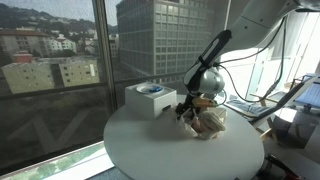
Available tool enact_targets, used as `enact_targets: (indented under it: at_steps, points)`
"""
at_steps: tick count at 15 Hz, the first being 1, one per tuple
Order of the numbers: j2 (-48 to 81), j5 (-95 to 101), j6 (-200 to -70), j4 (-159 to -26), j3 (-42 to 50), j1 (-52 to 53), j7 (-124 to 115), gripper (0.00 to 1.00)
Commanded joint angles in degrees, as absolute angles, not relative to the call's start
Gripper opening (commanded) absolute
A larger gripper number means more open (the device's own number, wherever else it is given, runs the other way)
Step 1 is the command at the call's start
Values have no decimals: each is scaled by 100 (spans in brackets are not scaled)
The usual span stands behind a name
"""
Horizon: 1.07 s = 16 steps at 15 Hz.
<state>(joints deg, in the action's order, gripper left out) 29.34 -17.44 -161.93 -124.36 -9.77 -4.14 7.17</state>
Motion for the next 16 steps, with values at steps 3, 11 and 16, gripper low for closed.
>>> enact_targets:
  at_steps: [3,11,16]
  points:
    - [3276,-1372,-15779,-12019,-911,-228,458,100]
    - [4157,-1496,-15345,-11152,-1054,-385,576,100]
    - [4657,-1549,-15149,-10680,-1237,-583,723,100]
